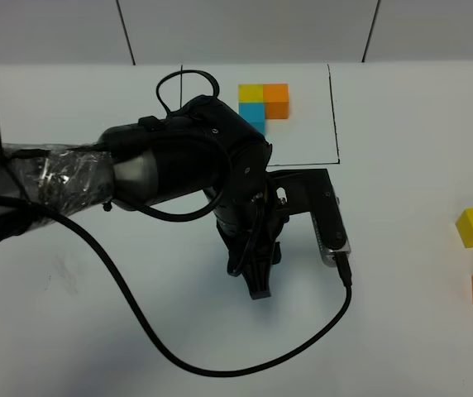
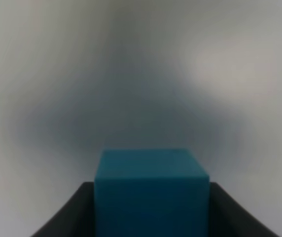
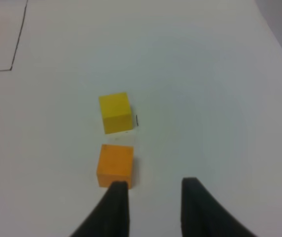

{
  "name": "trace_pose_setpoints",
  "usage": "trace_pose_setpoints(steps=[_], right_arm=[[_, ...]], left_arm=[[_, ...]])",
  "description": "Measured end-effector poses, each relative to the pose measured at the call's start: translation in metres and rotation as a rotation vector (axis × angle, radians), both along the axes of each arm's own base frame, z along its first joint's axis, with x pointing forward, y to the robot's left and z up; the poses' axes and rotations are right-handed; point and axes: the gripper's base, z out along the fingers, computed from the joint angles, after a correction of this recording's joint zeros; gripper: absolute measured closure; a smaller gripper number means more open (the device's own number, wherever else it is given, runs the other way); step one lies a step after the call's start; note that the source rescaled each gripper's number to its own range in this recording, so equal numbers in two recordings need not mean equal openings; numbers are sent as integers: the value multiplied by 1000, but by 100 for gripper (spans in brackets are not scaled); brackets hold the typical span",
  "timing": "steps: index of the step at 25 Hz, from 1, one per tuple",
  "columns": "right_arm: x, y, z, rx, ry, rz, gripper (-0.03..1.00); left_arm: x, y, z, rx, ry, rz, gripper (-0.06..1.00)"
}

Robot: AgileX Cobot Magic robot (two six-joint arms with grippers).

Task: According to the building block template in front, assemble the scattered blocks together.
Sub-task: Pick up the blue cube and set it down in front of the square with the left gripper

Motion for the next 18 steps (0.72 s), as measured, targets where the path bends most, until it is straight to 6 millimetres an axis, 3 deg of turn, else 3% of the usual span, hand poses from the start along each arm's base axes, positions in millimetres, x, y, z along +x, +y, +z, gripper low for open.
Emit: trace_pose_setpoints(steps=[9,18], right_arm=[[0,0,0,0,0,0,96],[0,0,0,0,0,0,96]], left_arm=[[3,-8,-45,27,52,9,93],[3,-8,-46,30,54,6,94]])
